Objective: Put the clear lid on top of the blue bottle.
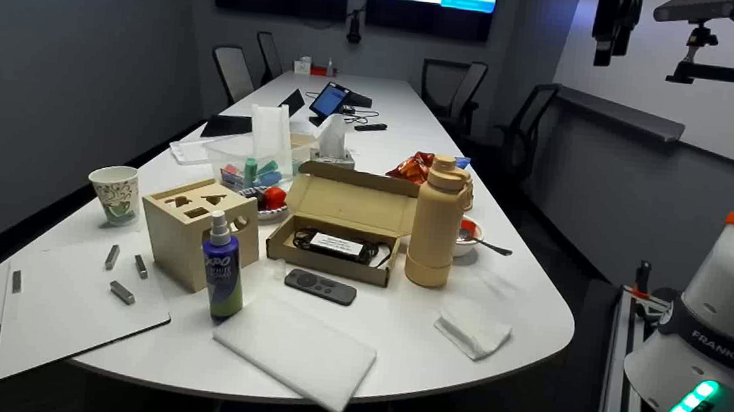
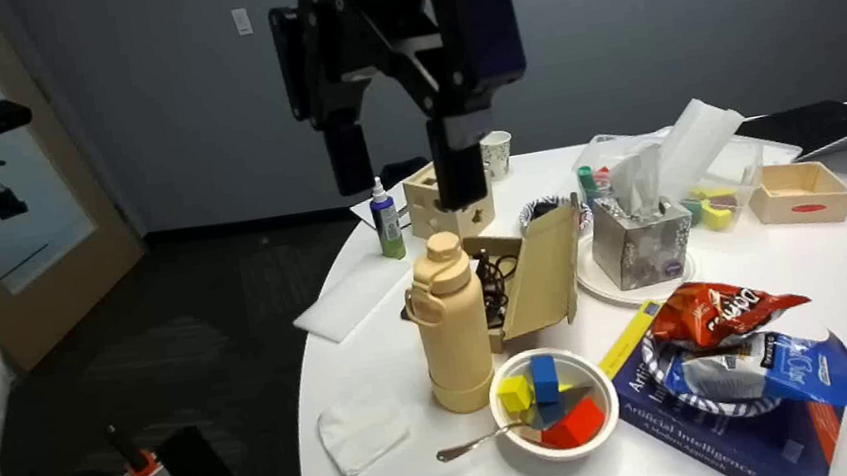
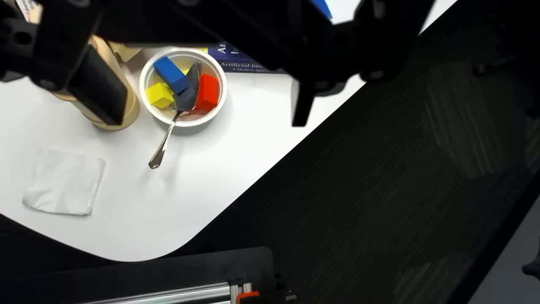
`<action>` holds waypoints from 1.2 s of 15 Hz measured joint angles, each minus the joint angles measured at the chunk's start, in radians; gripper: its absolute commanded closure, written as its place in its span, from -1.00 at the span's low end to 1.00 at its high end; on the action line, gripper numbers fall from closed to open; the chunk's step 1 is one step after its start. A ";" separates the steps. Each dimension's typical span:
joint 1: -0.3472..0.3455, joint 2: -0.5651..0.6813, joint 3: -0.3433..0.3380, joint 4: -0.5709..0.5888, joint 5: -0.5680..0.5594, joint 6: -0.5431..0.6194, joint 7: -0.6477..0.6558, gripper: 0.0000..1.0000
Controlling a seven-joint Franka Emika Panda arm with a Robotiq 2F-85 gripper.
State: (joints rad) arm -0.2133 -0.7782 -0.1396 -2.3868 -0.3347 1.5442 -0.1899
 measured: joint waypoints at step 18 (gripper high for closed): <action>0.183 0.417 0.266 0.155 0.161 0.306 0.468 -1.00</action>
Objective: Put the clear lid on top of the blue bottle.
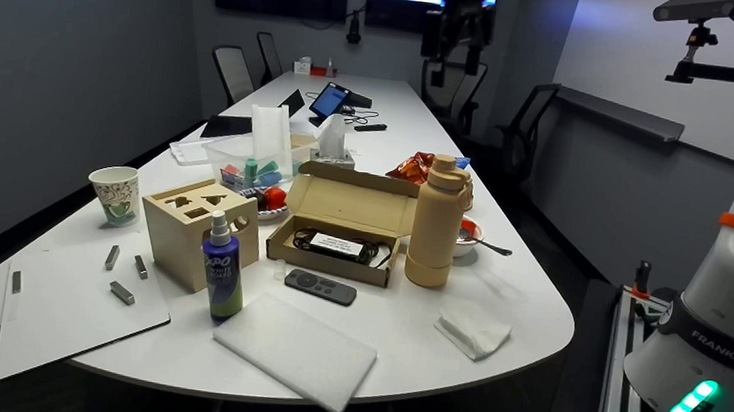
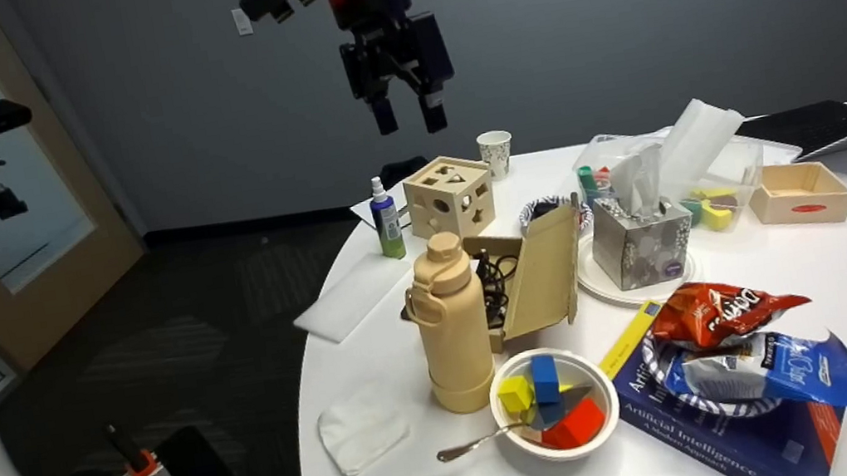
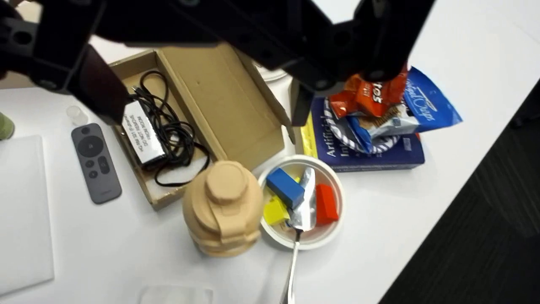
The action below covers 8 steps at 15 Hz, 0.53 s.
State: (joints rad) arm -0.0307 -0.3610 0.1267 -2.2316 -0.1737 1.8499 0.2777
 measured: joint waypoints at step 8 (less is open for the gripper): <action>0.099 0.466 0.042 0.277 0.008 0.144 0.106 -1.00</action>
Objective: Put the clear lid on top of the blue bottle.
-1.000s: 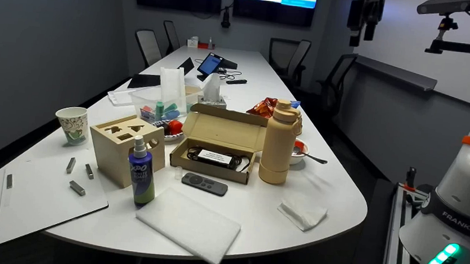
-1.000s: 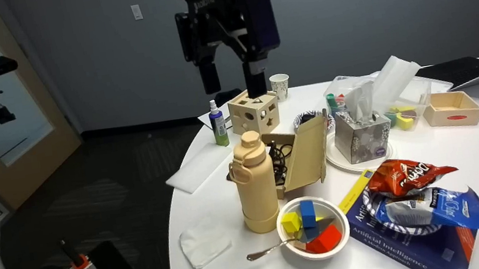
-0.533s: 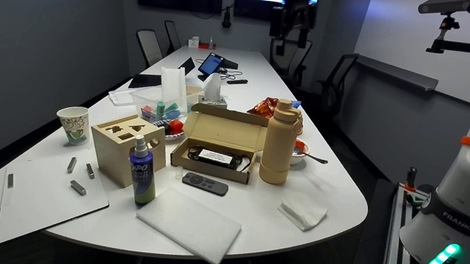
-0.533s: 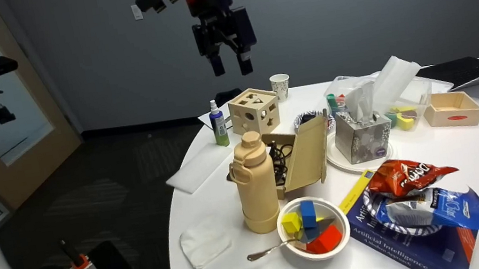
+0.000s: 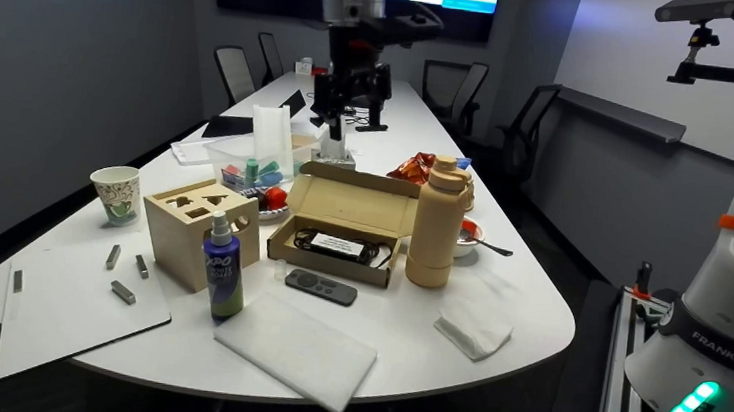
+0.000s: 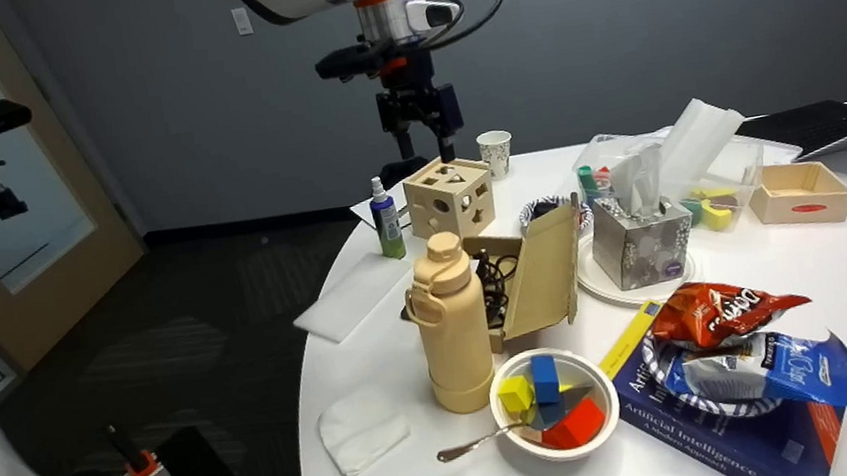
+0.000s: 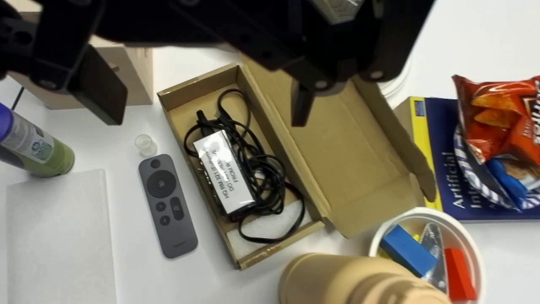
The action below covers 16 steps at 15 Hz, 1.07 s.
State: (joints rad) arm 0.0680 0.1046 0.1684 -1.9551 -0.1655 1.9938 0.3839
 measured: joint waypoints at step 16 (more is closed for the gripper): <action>0.151 0.403 -0.053 0.096 0.075 0.305 0.138 -1.00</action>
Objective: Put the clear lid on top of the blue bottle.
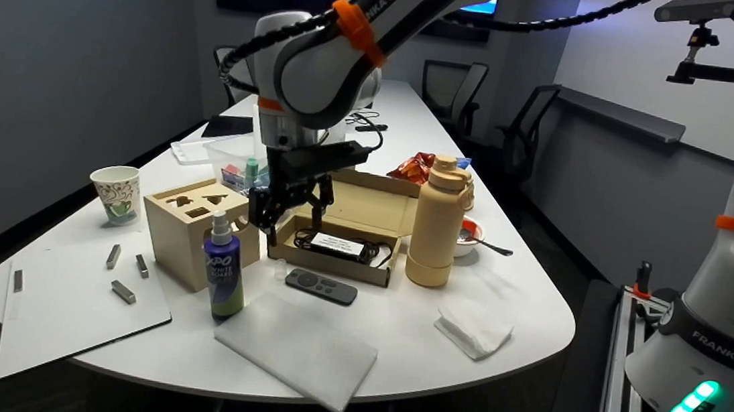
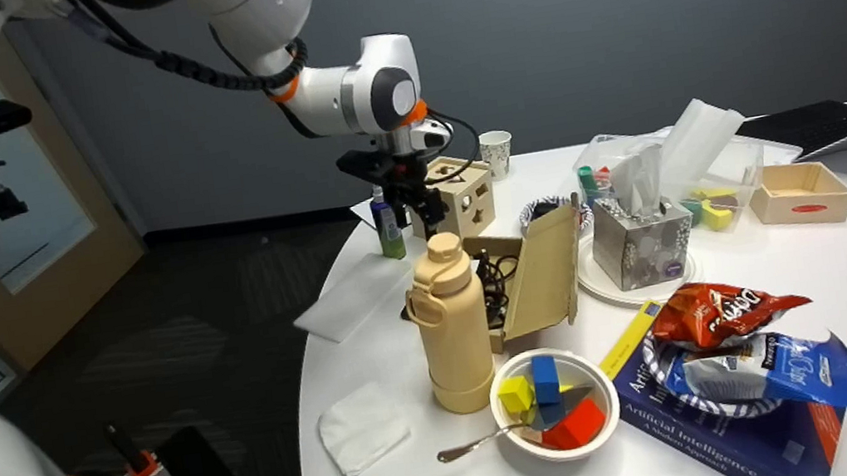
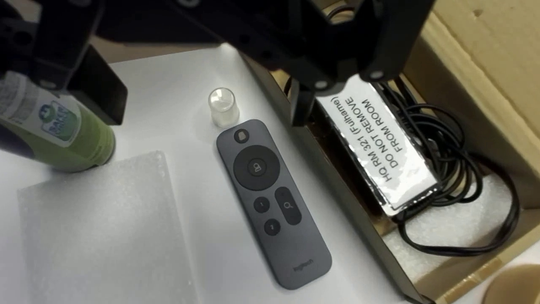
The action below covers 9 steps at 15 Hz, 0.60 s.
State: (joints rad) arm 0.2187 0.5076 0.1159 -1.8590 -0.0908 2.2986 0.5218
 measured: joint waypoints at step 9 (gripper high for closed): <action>0.039 0.140 -0.026 0.112 0.092 0.035 0.044 -1.00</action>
State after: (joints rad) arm 0.2578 0.6476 0.0900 -1.7466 0.0010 2.3331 0.5660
